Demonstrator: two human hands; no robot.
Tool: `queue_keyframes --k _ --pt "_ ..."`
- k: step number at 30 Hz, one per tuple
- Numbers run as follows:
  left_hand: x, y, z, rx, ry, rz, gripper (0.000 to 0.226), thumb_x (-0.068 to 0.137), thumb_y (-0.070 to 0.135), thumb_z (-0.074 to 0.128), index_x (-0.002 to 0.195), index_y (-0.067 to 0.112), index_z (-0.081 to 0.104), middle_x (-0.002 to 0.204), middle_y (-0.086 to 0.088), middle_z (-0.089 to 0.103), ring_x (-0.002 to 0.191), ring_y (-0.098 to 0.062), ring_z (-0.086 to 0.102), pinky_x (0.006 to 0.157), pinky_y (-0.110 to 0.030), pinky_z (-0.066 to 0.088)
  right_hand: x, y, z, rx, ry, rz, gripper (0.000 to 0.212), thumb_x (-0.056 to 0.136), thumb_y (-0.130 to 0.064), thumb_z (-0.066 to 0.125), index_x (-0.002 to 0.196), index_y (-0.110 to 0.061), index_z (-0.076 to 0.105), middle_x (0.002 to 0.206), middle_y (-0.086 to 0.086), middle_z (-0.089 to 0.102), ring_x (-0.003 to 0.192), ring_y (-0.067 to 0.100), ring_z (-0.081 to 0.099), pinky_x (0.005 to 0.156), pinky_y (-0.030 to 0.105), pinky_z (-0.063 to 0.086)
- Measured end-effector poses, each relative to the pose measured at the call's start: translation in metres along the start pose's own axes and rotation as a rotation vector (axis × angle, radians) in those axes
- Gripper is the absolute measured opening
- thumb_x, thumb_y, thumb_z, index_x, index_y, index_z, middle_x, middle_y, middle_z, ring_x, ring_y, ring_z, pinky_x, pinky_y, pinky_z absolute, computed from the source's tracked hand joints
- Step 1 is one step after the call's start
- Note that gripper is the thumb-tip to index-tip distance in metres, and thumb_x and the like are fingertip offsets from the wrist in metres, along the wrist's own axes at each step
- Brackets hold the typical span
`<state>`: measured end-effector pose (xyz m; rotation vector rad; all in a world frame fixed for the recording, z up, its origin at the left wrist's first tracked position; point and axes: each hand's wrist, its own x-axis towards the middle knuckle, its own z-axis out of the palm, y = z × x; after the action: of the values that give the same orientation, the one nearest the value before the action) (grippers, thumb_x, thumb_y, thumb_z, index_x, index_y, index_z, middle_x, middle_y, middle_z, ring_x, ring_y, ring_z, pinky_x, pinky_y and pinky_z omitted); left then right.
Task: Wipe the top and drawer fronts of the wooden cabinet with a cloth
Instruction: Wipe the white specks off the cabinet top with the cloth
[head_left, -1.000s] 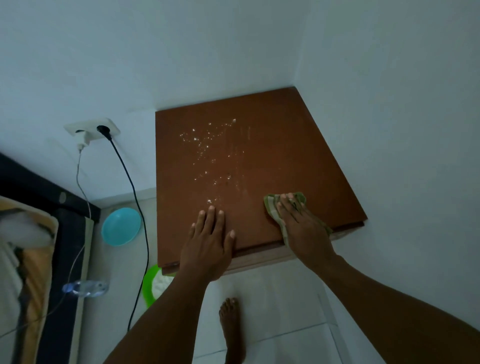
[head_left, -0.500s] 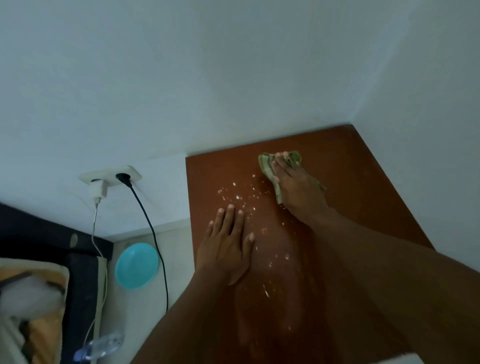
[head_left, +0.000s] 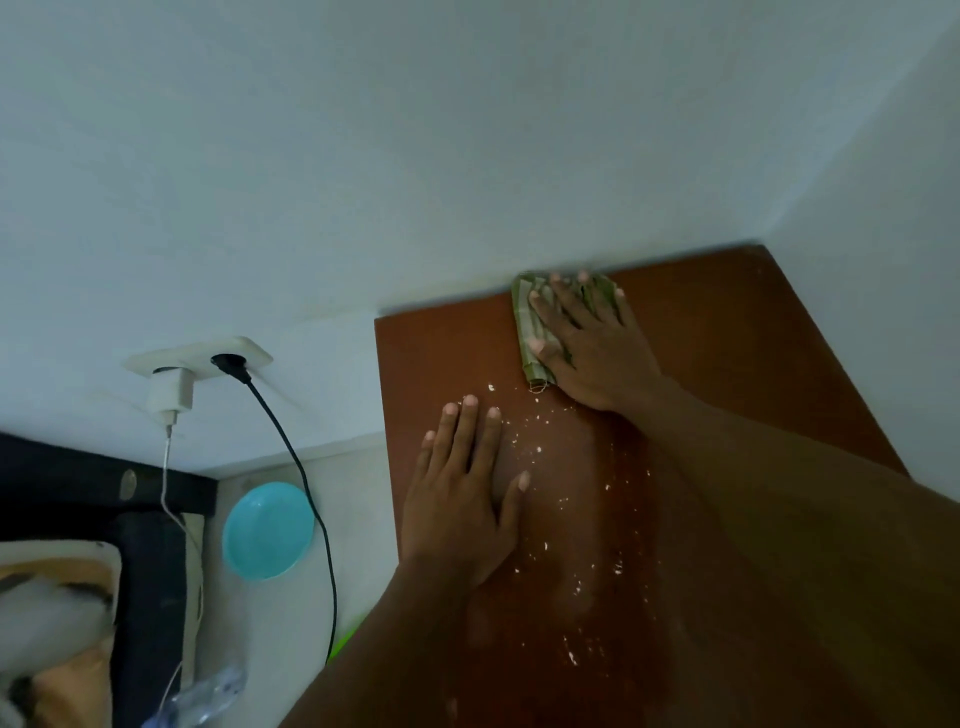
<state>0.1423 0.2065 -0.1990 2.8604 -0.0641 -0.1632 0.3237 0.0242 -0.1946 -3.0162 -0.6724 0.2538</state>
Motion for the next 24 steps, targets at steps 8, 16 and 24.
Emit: queue_keyframes --k 8,16,24 --pt "-0.009 0.017 -0.011 -0.042 -0.087 -0.089 0.069 0.104 0.060 0.007 0.162 0.026 -0.006 0.169 0.003 -0.018 0.153 -0.015 -0.024 0.126 -0.035 -0.008 -0.075 -0.017 0.014 0.013 0.019 -0.017 0.066 0.099 -0.064 0.003 0.158 -0.036 -0.007 0.168 -0.002 -0.009 0.154 0.027 -0.014 0.124 0.056 0.001" --pt "-0.104 0.044 0.008 -0.021 -0.122 -0.169 0.074 0.098 0.063 0.000 0.161 0.026 -0.008 0.168 0.004 -0.020 0.153 -0.016 -0.025 0.122 -0.033 -0.011 -0.207 -0.033 0.034 0.038 0.000 -0.048 0.065 0.101 -0.063 0.005 0.158 -0.034 -0.006 0.168 -0.003 -0.010 0.153 0.025 -0.017 0.124 0.055 0.003" --pt "-0.206 0.085 0.023 -0.070 -0.124 -0.228 0.090 0.087 0.070 -0.009 0.163 0.023 0.001 0.171 0.000 -0.011 0.156 -0.018 -0.015 0.122 -0.034 -0.008 -0.353 -0.043 0.060 0.049 0.044 -0.071 0.061 0.104 -0.056 0.015 0.160 -0.031 0.009 0.168 -0.001 0.006 0.155 0.027 -0.002 0.123 0.056 0.012"
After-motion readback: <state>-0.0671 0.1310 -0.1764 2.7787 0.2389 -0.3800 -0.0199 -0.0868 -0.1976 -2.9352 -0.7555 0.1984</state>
